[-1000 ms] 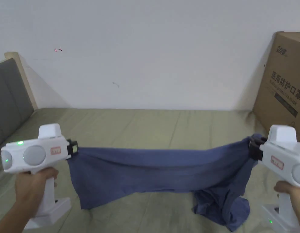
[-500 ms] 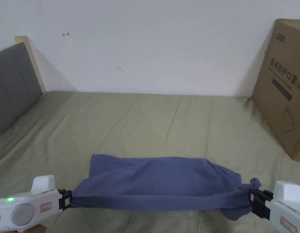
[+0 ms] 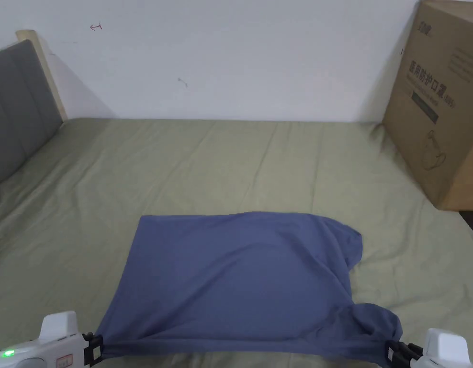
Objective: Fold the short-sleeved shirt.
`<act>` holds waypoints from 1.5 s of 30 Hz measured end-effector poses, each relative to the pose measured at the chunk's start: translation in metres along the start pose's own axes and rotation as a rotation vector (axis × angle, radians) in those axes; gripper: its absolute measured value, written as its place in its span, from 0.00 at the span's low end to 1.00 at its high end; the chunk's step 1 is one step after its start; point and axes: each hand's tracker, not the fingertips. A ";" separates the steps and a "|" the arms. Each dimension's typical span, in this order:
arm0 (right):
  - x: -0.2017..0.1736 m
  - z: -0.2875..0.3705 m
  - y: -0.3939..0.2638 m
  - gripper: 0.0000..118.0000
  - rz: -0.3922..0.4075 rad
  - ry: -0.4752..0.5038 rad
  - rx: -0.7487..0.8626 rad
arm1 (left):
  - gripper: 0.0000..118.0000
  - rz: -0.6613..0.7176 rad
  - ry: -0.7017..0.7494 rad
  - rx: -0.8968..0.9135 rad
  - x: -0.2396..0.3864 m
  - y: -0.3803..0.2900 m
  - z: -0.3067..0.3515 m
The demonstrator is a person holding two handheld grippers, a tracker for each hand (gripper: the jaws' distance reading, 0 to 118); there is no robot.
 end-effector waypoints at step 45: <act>-0.116 0.104 0.119 0.00 0.213 -0.187 0.627 | 0.00 -0.173 -0.052 0.651 0.111 0.087 0.131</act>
